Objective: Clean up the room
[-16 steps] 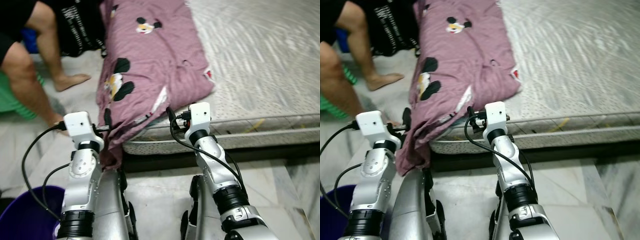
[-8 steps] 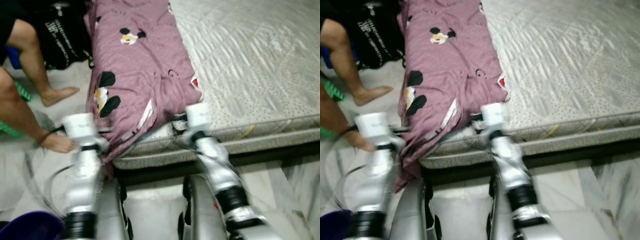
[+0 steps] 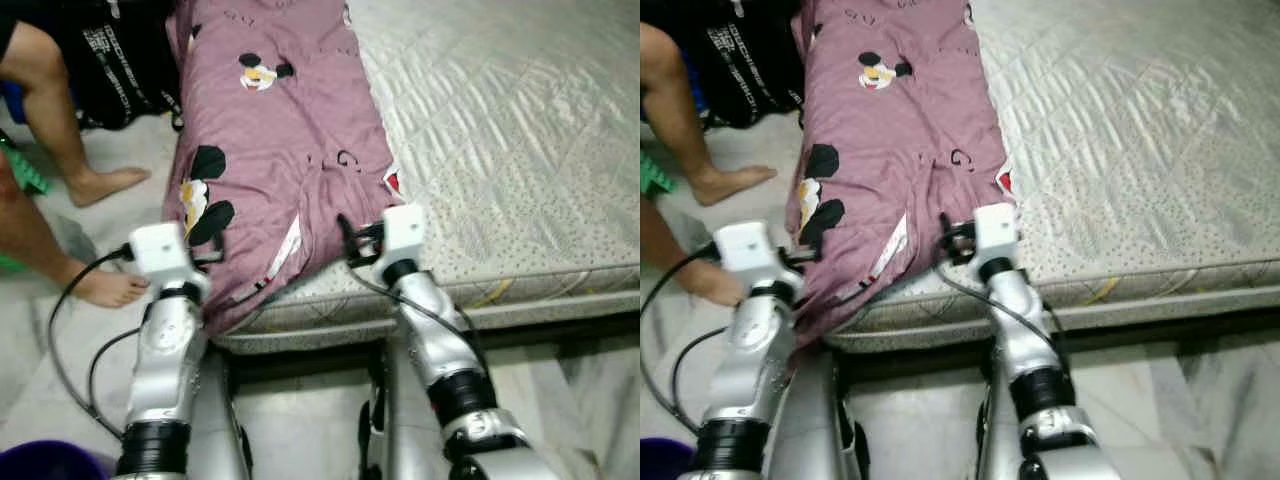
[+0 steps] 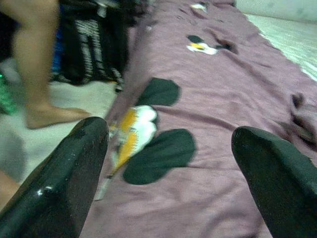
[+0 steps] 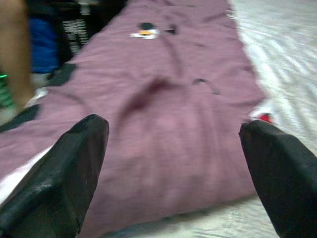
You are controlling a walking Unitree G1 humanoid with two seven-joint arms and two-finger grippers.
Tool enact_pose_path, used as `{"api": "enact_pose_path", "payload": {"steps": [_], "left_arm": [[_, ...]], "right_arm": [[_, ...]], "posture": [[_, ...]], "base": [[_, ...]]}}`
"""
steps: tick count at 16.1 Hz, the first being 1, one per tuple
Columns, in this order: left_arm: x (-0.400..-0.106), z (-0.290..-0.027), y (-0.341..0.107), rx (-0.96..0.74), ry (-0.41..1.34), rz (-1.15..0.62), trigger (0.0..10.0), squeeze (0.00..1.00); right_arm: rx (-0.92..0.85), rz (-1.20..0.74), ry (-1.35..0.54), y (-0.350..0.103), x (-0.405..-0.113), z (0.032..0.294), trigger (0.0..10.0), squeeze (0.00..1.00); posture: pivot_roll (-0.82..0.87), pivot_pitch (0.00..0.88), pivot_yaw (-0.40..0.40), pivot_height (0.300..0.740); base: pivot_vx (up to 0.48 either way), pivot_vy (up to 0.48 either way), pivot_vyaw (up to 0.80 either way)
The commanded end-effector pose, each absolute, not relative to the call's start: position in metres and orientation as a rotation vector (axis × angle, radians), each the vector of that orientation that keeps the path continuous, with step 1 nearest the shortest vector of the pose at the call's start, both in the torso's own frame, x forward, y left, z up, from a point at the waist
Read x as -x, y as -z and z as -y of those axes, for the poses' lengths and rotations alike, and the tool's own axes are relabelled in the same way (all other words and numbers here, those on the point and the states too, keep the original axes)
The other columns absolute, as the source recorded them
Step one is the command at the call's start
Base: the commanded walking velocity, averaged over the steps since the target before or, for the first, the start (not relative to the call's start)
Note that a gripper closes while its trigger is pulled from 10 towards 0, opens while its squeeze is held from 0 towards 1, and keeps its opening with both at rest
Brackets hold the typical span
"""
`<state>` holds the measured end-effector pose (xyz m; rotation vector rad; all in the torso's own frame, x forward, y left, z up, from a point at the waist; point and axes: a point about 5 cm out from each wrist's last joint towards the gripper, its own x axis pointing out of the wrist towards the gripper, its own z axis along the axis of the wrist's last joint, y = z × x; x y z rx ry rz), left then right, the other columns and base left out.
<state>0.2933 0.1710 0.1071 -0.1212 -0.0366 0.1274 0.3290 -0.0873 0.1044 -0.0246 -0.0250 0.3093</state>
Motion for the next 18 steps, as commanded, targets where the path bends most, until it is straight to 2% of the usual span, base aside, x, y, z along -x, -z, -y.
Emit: {"api": "enact_pose_path", "payload": {"steps": [1, 4, 8, 10, 13, 14, 16, 18], "left_arm": [[-0.291, -0.172, -0.107, 0.12, -0.136, 0.033, 10.0, 0.0], [-0.281, -0.174, -0.11, 0.102, -0.177, 0.024, 10.0, 0.0], [-0.26, -0.191, -0.111, 0.041, -0.287, 0.008, 10.0, 0.0], [-0.243, -0.204, -0.108, 0.014, -0.341, -0.014, 10.0, 0.0], [-0.238, -0.207, -0.111, 0.002, -0.359, -0.017, 10.0, 0.0], [-0.238, -0.206, -0.112, 0.002, -0.36, -0.02, 10.0, 0.0], [-0.242, -0.201, -0.113, 0.003, -0.343, -0.026, 10.0, 0.0], [-0.247, -0.199, -0.116, 0.004, -0.329, -0.02, 10.0, 0.0]], "right_arm": [[0.045, 0.037, -0.345, -0.106, -0.328, 0.082, 10.0, 0.0], [0.073, -0.047, -0.551, -0.099, -0.334, 0.073, 10.0, 0.0], [0.145, -0.044, -0.585, -0.107, -0.349, 0.065, 10.0, 0.0], [0.133, -0.061, -0.689, -0.11, -0.351, 0.041, 10.0, 0.0], [0.123, -0.213, -0.842, -0.099, -0.34, 0.005, 10.0, 0.0], [0.13, -0.243, -0.845, -0.096, -0.339, 0.0, 10.0, 0.0], [0.029, -0.314, -0.84, -0.092, -0.334, -0.014, 10.0, 0.0], [0.061, -0.408, -0.735, -0.08, -0.332, -0.012, 10.0, 0.0]], "posture": [[0.05, 0.157, 0.014, 0.549], [0.08, 0.162, 0.009, 0.549], [0.17, 0.17, -0.019, 0.549], [0.21, 0.181, -0.034, 0.549], [0.24, 0.186, -0.039, 0.549], [0.23, 0.185, -0.036, 0.549], [0.23, 0.185, -0.036, 0.549], [0.22, 0.187, -0.028, 0.549]], "base": [[0.0, 0.0, 0.8], [0.0, 0.0, 0.27], [0.0, 0.0, 0.0], [0.0, 0.0, 0.0], [0.0, 0.0, 0.0], [0.0, 0.0, 0.0], [0.0, 0.0, 0.0], [0.0, 0.0, 0.0]]}}
